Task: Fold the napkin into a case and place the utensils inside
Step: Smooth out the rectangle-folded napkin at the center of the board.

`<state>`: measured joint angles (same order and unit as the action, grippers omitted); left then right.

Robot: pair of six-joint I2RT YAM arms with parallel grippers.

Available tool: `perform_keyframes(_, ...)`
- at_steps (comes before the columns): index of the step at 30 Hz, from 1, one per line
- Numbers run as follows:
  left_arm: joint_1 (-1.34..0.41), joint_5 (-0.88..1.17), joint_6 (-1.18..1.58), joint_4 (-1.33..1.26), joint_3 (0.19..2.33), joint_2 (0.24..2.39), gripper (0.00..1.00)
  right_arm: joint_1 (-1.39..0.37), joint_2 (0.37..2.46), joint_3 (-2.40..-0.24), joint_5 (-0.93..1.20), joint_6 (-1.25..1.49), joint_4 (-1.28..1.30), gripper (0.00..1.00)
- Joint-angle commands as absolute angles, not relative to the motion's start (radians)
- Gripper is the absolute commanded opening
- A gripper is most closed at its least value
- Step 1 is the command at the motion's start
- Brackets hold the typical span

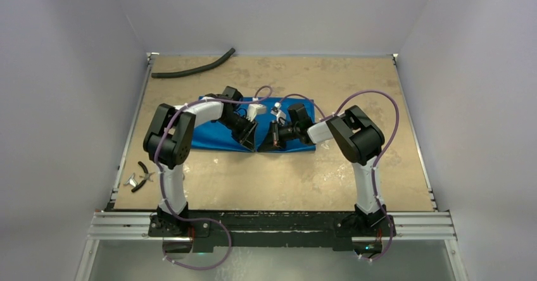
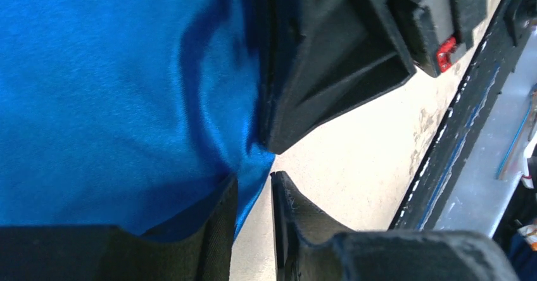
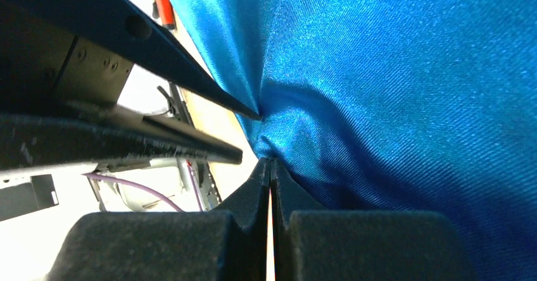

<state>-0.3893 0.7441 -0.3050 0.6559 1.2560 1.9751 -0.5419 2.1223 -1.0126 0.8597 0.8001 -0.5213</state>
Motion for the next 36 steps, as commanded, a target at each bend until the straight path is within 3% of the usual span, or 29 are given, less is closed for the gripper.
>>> perform_keyframes(1, -0.330, 0.824, -0.322, 0.750, 1.329, 2.030, 0.22, -0.532, 2.158, -0.986, 0.822, 0.754, -0.480, 0.00)
perform_keyframes(7, -0.230, 0.823, -0.433, 0.867, 1.342, 2.018, 0.16, -0.531, 2.170, -0.985, 0.820, 0.757, -0.490, 0.00)
perform_keyframes(29, -0.009, 0.357, -0.739, 0.935, 1.373, 1.907, 0.10, -0.517, 2.156, -0.980, 0.818, 0.727, -0.456, 0.00)
perform_keyframes(32, -0.002, 0.403, -0.712, 0.962, 1.429, 1.881, 0.12, -0.517, 2.154, -0.982, 0.818, 0.716, -0.450, 0.00)
perform_keyframes(36, -0.053, 0.619, -0.649, 1.053, 1.509, 1.865, 0.15, -0.517, 2.151, -0.987, 0.824, 0.701, -0.433, 0.00)
